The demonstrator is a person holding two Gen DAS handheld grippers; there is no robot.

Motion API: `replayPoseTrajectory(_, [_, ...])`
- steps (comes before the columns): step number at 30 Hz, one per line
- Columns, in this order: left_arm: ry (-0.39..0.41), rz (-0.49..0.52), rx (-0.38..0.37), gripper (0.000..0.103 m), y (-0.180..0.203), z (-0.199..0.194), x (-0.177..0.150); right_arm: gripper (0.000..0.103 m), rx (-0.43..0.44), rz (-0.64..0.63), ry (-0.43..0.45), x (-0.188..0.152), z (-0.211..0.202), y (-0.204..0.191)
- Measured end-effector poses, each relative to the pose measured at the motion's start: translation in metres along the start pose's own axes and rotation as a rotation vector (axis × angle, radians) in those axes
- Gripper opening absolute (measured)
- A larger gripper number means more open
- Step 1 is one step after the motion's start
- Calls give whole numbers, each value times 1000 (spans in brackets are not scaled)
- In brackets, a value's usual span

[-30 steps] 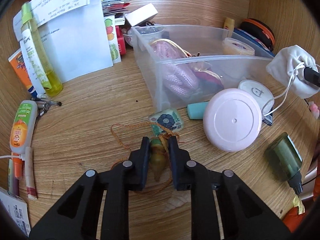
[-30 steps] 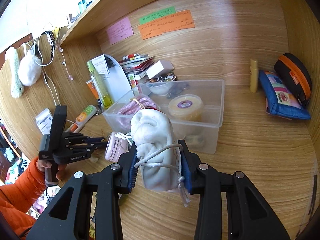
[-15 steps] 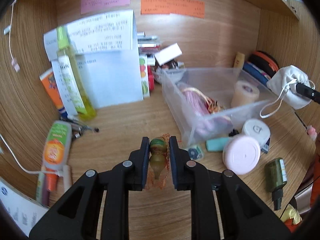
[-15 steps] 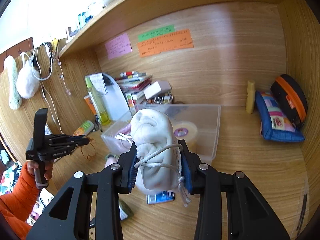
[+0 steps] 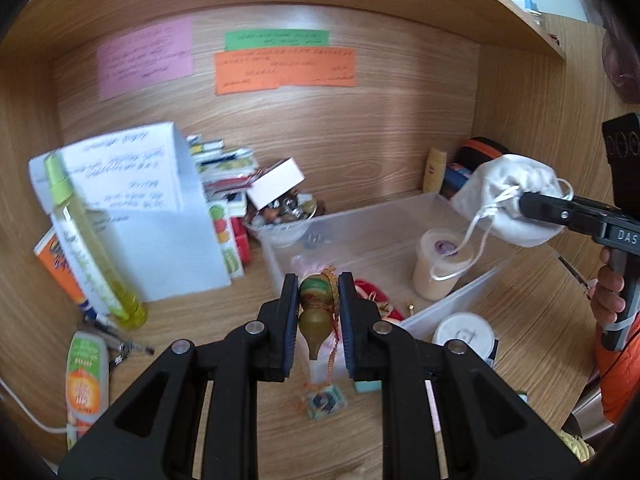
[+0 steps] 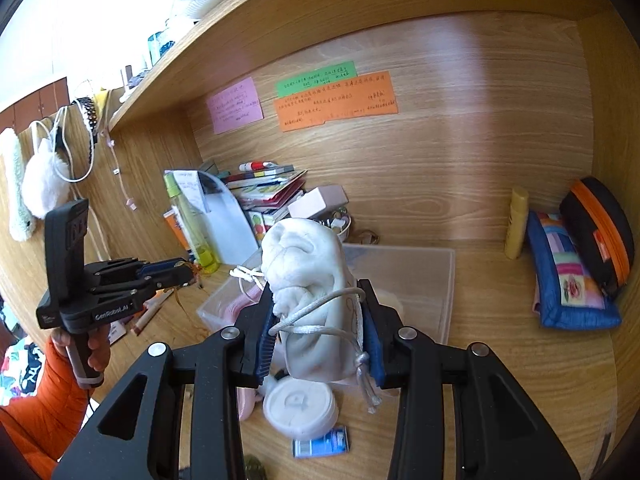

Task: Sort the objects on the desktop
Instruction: 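Carry the gourd charm and white cloth bag over the clear box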

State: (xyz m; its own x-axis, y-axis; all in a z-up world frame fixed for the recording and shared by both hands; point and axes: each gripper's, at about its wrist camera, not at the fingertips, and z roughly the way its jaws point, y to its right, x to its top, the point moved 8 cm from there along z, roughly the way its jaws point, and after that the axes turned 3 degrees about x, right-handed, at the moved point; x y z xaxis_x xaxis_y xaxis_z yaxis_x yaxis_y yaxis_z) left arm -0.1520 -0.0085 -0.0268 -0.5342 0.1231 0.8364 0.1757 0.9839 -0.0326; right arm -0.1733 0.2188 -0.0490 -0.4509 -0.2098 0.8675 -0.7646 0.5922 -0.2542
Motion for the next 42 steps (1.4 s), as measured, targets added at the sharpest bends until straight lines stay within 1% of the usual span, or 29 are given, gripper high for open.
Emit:
replayPoseTrajectory(3, [1, 3, -25, 19, 6, 8, 11, 34, 14, 7, -11, 6, 14, -3])
replayPoseTrajectory(9, [1, 30, -36, 19, 17, 25, 27, 34, 32, 29, -33, 12, 36, -10])
replayPoseTrajectory(14, [-4, 60, -42, 19, 22, 40, 35, 34, -3, -4, -74, 16, 56, -13])
replayPoseTrajectory(17, [-20, 59, -61, 19, 23, 51, 37, 34, -26, -18, -100, 16, 69, -12])
replayPoseTrajectory(19, [-34, 62, -59, 19, 22, 61, 36, 34, -38, -13, -112, 14, 78, -8])
replayPoseTrajectory(22, [-51, 60, -53, 19, 19, 73, 30, 34, -44, 27, -115, 5, 90, -1])
replayPoseTrajectory(25, [-78, 50, -55, 19, 16, 84, 21, 34, -38, 33, -159, -5, 103, 2])
replayPoseTrajectory(27, [-101, 43, -58, 19, 14, 92, 16, 34, -53, 22, -174, -12, 109, 3])
replayPoseTrajectory(30, [-124, 42, -42, 19, 11, 101, 10, 34, -79, 13, -157, -14, 109, 2])
replayPoseTrajectory(32, [-140, 41, -37, 19, 11, 106, 6, 34, -78, -4, -159, -16, 109, -2])
replayPoseTrajectory(35, [-154, 50, -18, 19, 11, 111, 1, 34, -100, -36, -159, -18, 111, -5])
replayPoseTrajectory(40, [-155, 61, -3, 19, 12, 114, -1, 34, -134, -66, -147, -17, 110, -7])
replayPoseTrajectory(42, [-144, 67, 9, 19, 13, 114, 1, 34, -145, -73, -143, -17, 111, -6])
